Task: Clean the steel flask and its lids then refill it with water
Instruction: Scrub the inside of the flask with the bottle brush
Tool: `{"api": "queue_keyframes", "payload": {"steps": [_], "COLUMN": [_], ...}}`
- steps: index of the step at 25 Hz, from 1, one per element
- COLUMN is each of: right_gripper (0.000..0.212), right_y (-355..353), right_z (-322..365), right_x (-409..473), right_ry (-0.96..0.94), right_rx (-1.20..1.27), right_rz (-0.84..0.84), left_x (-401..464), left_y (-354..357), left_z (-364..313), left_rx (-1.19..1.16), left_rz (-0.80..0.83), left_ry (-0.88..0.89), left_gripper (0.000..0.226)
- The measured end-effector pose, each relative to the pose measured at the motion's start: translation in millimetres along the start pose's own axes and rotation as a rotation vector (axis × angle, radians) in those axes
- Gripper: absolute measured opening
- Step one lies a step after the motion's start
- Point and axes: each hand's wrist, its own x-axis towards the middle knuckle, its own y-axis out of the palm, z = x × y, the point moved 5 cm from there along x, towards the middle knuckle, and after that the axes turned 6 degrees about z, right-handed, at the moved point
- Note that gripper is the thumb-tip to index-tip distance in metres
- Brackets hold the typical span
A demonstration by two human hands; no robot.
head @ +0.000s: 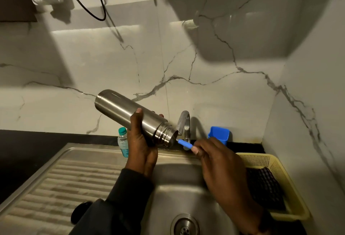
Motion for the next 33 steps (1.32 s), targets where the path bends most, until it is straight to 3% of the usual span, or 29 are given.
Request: {"api": "queue_keyframes", "payload": {"steps": [2, 4, 6, 9, 16, 19, 22, 25, 27, 30, 33], "right_gripper": [0.027, 0.032, 0.035, 0.035, 0.033, 0.027, 0.018, 0.023, 0.027, 0.026, 0.035], "right_y": [12, 23, 26, 31, 26, 30, 24, 18, 22, 32, 29], "right_z": [2, -13, -22, -11, -1, 10, -4, -6, 2, 17, 2], "right_x": [-2, -5, -12, -10, -8, -5, -2, -2, -4, -7, -1], "right_ry": [0.080, 0.194, 0.248, 0.186, 0.242, 0.211, 0.155, 0.123, 0.102, 0.103, 0.250], "right_rx": [0.137, 0.511, 0.667, 0.592, 0.724, 0.675, 0.345, -0.003, -0.092, -0.174, 0.226], "right_rz": [0.066, 0.279, 0.447, 0.476, 0.522, 0.359, 0.090, -0.123, -0.105, 0.001, 0.315], "left_x": [-3, 1, 5, -2, -5, -1, -1, -9, -12, -11, -3], "left_y": [1, -1, -5, 1, 13, 15, 14, 7, 8, 12, -1], "left_z": [2, -7, -16, -12, -18, -12, -19, -16, -11, -2, -15], "left_rx": [-0.006, -0.015, -0.030, 0.020, -0.028, -0.085, -0.046, -0.042, -0.104, -0.048, -0.087], "left_rz": [-0.011, 0.026, 0.071, 0.116, 0.214, 0.266, 0.290, 0.193, 0.127, -0.005, -0.043], "left_ry": [0.015, 0.003, 0.010, 0.005, 0.007, -0.005, -0.029, -0.053, -0.099, -0.158, -0.100], "left_gripper": [0.099, 0.115, 0.124, 0.119, 0.113, 0.110, 0.108, 0.068, 0.048, 0.056, 0.056]}}
